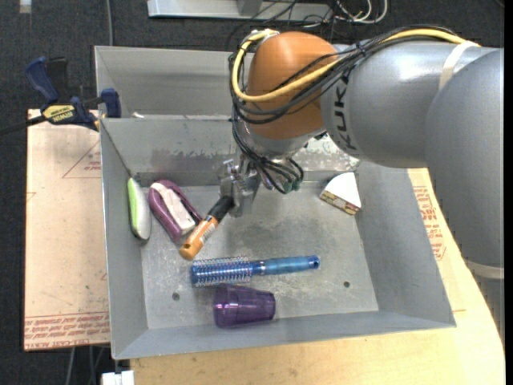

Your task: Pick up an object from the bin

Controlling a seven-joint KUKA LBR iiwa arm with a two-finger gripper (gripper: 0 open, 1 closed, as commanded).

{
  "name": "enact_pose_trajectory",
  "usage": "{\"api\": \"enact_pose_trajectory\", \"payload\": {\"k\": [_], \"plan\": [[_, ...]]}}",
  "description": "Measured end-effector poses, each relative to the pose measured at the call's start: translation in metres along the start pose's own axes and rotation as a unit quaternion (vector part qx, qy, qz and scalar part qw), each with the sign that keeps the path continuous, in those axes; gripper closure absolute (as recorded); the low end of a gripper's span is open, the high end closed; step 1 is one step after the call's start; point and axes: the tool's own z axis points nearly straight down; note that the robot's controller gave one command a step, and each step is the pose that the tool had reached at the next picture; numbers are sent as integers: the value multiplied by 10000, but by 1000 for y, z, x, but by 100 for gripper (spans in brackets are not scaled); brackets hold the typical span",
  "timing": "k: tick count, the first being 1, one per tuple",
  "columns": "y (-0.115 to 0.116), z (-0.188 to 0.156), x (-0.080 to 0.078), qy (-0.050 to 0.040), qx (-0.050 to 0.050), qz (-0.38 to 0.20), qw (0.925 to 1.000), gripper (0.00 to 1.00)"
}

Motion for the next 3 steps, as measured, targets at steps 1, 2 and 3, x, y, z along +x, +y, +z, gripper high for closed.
{"api": "enact_pose_trajectory", "payload": {"k": [1,2,3], "plan": [[13,86,-4,37,-20,178,9998,100],[13,84,-5,30,-24,186,9998,100],[13,84,-5,30,-25,190,9998,100]]}}
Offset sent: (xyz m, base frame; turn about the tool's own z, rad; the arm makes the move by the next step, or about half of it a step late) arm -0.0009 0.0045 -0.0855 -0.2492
